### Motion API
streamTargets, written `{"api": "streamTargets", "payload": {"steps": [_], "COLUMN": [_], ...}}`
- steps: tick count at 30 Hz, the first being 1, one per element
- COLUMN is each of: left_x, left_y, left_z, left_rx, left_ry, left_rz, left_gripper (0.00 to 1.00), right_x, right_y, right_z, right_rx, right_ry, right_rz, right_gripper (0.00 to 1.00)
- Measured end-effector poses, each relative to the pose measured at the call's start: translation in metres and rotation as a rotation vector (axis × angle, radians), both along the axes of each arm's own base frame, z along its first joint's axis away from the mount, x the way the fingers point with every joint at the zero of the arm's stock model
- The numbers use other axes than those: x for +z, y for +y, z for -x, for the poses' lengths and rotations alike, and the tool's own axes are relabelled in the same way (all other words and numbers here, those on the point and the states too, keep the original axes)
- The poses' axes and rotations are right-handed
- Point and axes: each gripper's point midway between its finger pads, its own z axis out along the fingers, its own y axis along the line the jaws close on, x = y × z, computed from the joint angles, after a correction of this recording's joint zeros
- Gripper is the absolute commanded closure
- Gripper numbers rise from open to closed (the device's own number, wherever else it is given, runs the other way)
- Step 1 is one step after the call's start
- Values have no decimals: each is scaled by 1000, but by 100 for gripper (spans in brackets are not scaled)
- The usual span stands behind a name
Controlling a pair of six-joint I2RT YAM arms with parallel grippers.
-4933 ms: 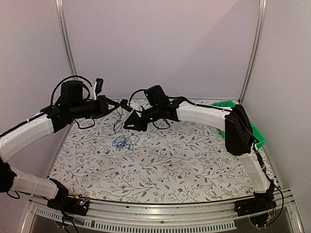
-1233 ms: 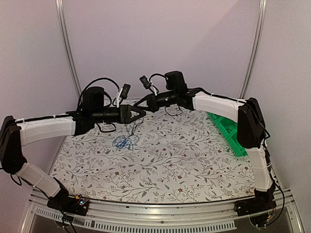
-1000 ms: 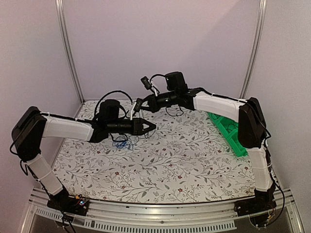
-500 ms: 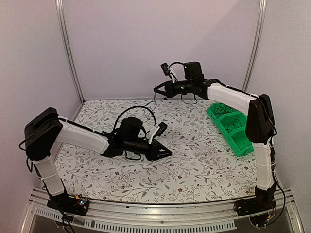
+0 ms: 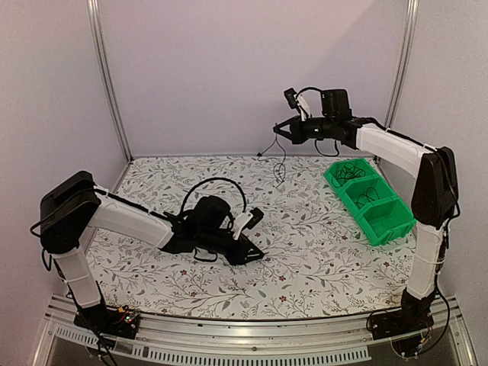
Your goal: Untangle the cables
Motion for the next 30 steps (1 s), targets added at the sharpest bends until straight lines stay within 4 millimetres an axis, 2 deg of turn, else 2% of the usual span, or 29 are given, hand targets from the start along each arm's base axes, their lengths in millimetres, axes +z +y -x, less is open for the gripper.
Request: {"api": "streamTargets", "payload": {"steps": [4, 6, 12, 15, 21, 27, 30], "left_x": [-1, -1, -8, -5, 8, 2, -1], "left_y": [6, 8, 15, 13, 6, 6, 8], "left_z": [-6, -9, -14, -17, -26, -28, -27], "left_rx": [40, 58, 91, 96, 102, 104, 103], "left_ry": [-18, -27, -34, -44, -74, -70, -64], "left_rz": [-30, -41, -89, -91, -70, -87, -98], "left_gripper": [76, 76, 76, 76, 77, 77, 77], "right_x": [10, 16, 28, 26, -4, -45, -58], "right_y": [-29, -50, -133, -172, -238, -294, -317], "right_z": [3, 1, -9, -11, -1, 16, 18], "right_rx": [-34, -65, -204, -266, -367, -444, -479], "right_ry": [-32, -45, -55, -41, 27, 101, 121], "right_rz": [29, 45, 103, 142, 265, 407, 453], "right_gripper": [100, 100, 100, 100, 100, 100, 100]}}
